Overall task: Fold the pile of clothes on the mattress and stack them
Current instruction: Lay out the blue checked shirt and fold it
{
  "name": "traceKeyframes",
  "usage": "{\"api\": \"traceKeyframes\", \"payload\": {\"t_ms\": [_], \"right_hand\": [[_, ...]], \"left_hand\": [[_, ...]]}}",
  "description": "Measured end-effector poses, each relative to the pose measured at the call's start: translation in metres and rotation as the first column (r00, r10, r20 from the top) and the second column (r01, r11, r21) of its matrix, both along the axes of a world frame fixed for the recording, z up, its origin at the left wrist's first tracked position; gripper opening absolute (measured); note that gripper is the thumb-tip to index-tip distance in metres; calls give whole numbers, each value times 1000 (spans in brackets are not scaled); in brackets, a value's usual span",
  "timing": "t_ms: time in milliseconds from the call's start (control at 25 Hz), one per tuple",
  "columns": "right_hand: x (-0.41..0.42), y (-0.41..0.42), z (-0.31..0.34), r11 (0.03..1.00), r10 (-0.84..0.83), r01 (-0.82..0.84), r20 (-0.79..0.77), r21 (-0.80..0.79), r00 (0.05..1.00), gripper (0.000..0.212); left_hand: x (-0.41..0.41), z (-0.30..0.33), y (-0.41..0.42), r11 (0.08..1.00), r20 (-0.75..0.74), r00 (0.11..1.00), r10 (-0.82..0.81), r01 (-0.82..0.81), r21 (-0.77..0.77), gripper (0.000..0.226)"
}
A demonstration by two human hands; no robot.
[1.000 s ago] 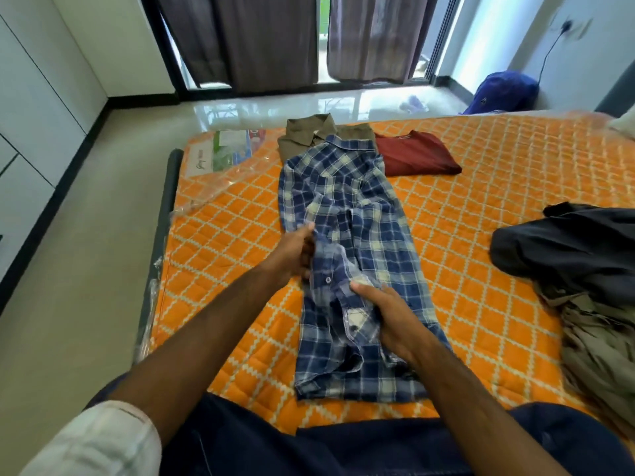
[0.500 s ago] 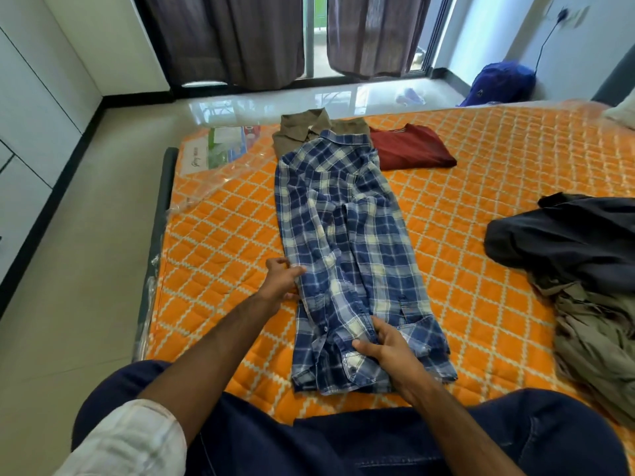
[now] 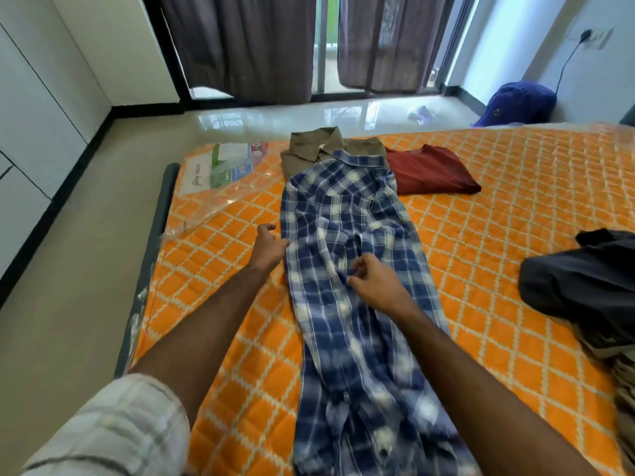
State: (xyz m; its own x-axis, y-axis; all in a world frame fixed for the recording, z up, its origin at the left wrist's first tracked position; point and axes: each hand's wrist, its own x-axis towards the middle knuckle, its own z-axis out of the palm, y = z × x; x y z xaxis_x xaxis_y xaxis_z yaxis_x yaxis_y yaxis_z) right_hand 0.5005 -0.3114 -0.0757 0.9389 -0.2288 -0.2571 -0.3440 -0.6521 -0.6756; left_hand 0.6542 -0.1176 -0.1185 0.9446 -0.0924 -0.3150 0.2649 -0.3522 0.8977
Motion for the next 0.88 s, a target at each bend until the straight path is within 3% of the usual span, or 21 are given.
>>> {"api": "traceKeyframes", "payload": {"t_ms": [160, 360, 480, 560, 680, 760, 880], "right_hand": [[97, -3, -14, 995, -100, 100, 72, 2, 992, 30], [125, 7, -53, 985, -127, 128, 18, -113, 992, 52], [133, 5, -56, 933, -289, 285, -12, 219, 957, 51], [139, 3, -57, 890, -340, 326, -14, 318, 940, 49], [143, 4, -60, 934, -306, 293, 33, 206, 952, 35], [141, 4, -61, 965, -254, 251, 45, 74, 966, 18], [139, -6, -52, 969, -215, 222, 74, -106, 974, 7]], "left_hand": [[74, -16, -4, 999, 29, 999, 14, -15, 36, 57], [125, -47, -13, 999, 18, 999, -41, 40, 23, 67], [139, -47, -19, 998, 46, 999, -24, 26, -52, 58], [145, -40, -21, 995, 58, 998, -9, 15, -103, 49], [150, -35, -26, 988, 9, 1000, -9, 10, -155, 46], [152, -38, -32, 995, -13, 1000, -19, 17, -97, 42], [159, -35, -38, 999, 34, 999, 9, -7, -53, 18]]}}
